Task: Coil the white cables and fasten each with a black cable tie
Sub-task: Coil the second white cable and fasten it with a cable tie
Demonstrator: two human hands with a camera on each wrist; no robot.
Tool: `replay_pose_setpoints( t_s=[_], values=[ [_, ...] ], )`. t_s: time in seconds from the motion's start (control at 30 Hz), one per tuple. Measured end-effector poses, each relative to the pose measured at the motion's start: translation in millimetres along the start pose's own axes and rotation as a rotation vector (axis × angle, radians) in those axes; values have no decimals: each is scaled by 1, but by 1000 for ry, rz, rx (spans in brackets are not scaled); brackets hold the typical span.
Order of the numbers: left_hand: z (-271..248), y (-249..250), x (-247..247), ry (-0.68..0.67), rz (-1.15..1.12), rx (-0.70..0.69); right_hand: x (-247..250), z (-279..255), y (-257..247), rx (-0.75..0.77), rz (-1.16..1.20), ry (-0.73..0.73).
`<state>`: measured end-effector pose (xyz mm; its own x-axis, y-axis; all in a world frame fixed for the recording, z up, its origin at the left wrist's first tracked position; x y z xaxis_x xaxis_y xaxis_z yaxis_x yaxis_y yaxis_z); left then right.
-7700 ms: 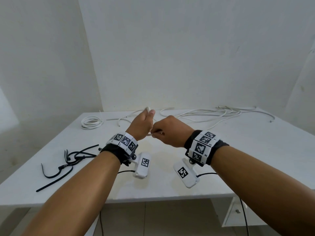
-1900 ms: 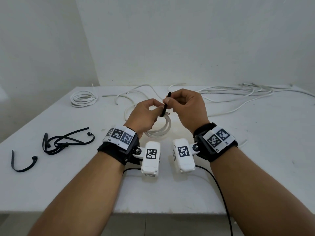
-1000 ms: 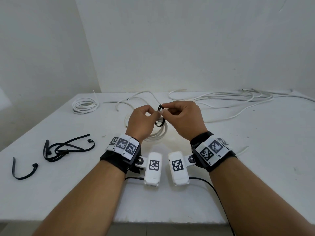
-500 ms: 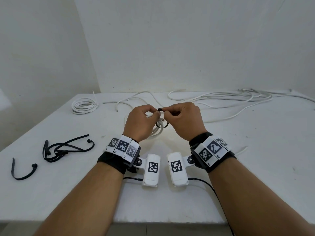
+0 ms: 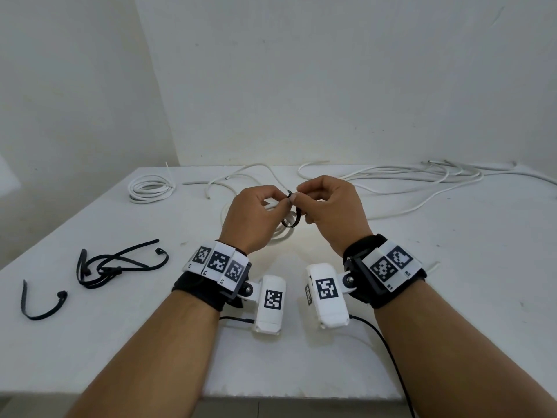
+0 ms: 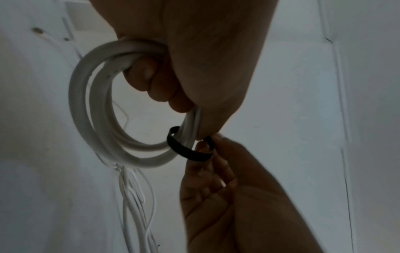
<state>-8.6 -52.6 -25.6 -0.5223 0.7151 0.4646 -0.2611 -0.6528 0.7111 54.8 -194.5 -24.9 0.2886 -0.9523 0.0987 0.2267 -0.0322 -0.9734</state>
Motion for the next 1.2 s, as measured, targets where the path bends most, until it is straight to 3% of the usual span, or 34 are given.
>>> replay_pose_setpoints(
  t_s=[0.13, 0.33, 0.4, 0.5, 0.6, 0.67, 0.73, 0.83, 0.97, 1.2],
  values=[
    [-2, 1, 2, -40, -201, 90, -1, 2, 4, -135, 48, -96],
    [-4, 4, -5, -155, -263, 129, 8, 8, 11, -289, 186, -262],
    [-4, 4, -7, -199, -309, 112, 11, 12, 12, -317, 226, -199],
    [-7, 8, -11, -244, -395, 70, 21, 18, 14, -403, 444, 9],
    [-7, 9, -14, -231, -459, 82, 22, 17, 13, -408, 485, 53],
    [-6, 6, -13, -216, -522, 114, 18, 16, 14, -430, 469, -9],
    [-5, 2, -10, -193, -587, 157, 13, 14, 14, -478, 429, -169],
    [-5, -1, -8, -190, -625, 197, 12, 12, 13, -436, 329, -329],
    [-7, 1, -14, -246, -643, 279, 18, 11, 8, -283, 200, -186],
    [-11, 6, -15, -378, -662, 248, 13, 7, 4, -270, 66, -87]
  ],
)
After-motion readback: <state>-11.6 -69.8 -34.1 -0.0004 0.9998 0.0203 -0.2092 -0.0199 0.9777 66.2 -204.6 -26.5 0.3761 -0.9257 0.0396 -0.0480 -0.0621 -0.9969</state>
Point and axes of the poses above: each hand's wrist, its own z-axis towards the middle knuckle, its own x-axis out of the back of the hand, y = z × x, the point moved 3 cm from there along z, towards the middle knuckle, and after that the axes turned 7 degrees about -x, right-handed, at the moved point
